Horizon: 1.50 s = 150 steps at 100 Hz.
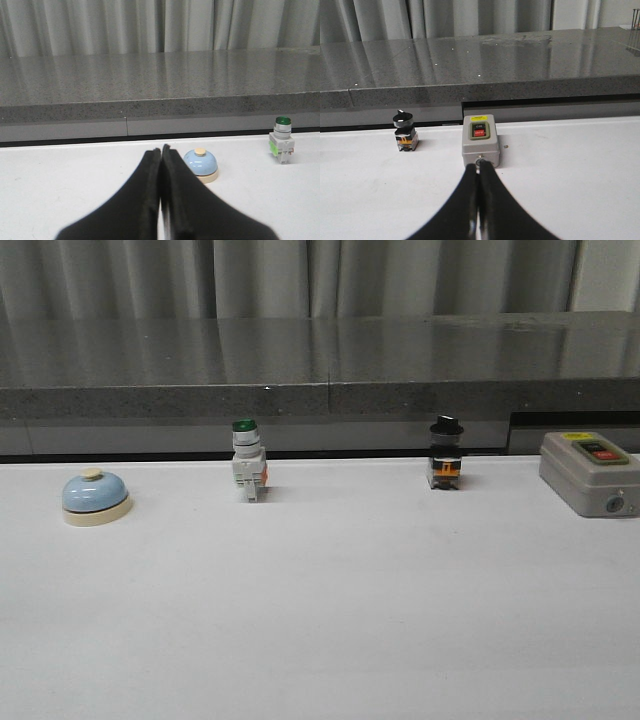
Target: Place and press bell with both arms
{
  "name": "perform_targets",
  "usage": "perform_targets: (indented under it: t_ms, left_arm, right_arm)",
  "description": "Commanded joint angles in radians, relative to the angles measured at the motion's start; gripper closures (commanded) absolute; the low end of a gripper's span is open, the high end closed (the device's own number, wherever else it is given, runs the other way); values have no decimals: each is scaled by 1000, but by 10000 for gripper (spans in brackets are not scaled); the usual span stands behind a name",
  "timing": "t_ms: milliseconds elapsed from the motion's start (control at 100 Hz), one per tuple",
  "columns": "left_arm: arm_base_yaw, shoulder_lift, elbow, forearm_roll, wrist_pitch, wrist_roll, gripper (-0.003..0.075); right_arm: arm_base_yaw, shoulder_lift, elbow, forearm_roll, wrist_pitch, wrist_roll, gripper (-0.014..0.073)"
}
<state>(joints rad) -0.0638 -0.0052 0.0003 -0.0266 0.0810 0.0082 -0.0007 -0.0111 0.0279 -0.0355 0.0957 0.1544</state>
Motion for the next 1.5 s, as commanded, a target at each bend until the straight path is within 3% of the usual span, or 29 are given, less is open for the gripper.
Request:
perform_targets:
  t_ms: [0, 450, 690, 940, 1160, 1490]
  left_arm:
    - [2, -34, 23, 1, -87, -8, 739]
    - [2, -34, 4, 1, -141, -8, 739]
    - [2, 8, -115, 1, -21, -8, 739]
    - [0, 241, -305, 1, 4, -8, 739]
    - [0, 501, -539, 1, 152, -8, 739]
    - [0, 887, -824, -10, 248, 1, 739]
  right_arm:
    - [-7, -9, -2, -9, -74, -2, 662]
    - [-7, -9, -2, -9, -74, -2, 662]
    - [-7, -9, -2, -9, -74, -2, 662]
    - [-7, -9, -2, -9, -74, -2, 662]
    - [-7, -9, -2, -9, -74, -2, 662]
    - [-7, -9, -2, -9, -74, -2, 662]
